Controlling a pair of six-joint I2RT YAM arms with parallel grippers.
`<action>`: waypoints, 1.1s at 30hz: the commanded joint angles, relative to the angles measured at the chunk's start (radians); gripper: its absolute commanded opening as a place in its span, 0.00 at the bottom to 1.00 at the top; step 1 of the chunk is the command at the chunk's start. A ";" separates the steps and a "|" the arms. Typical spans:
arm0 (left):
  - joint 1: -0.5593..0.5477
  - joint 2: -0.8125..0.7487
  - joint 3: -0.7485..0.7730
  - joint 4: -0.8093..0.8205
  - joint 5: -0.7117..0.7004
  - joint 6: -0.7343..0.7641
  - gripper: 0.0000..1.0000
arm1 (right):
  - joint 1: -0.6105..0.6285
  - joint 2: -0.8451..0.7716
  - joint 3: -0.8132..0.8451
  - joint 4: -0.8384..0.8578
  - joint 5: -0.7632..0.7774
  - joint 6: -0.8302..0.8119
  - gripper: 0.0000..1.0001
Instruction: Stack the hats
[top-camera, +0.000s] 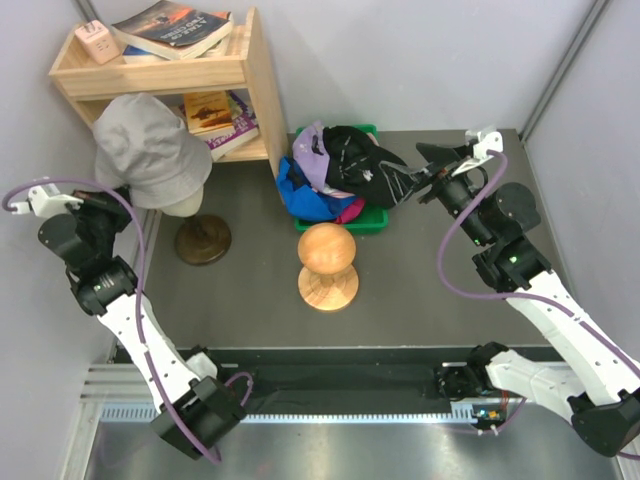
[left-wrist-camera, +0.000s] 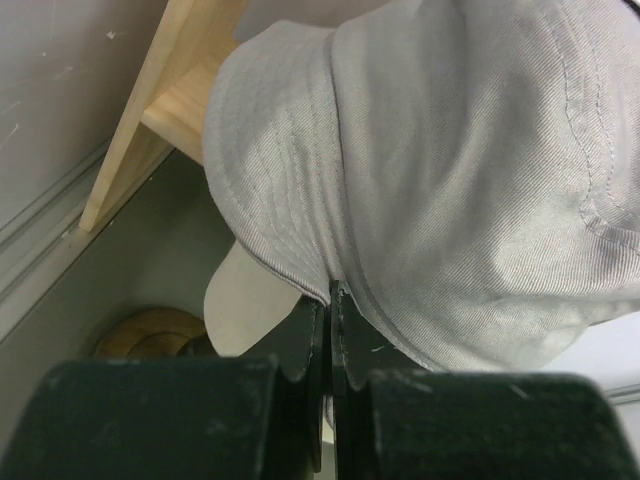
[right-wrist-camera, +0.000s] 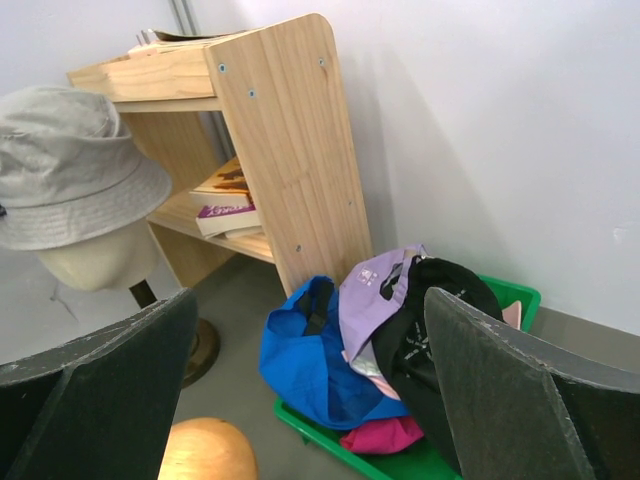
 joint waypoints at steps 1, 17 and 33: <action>0.000 0.013 -0.088 -0.049 -0.007 0.024 0.00 | 0.008 -0.025 -0.004 0.013 0.012 -0.013 0.95; 0.000 -0.076 -0.062 -0.190 -0.102 0.142 0.86 | 0.008 -0.021 -0.008 -0.007 0.014 -0.002 0.95; -0.034 -0.272 0.003 -0.545 -0.085 0.288 0.91 | 0.008 -0.001 -0.039 -0.031 0.028 0.039 0.95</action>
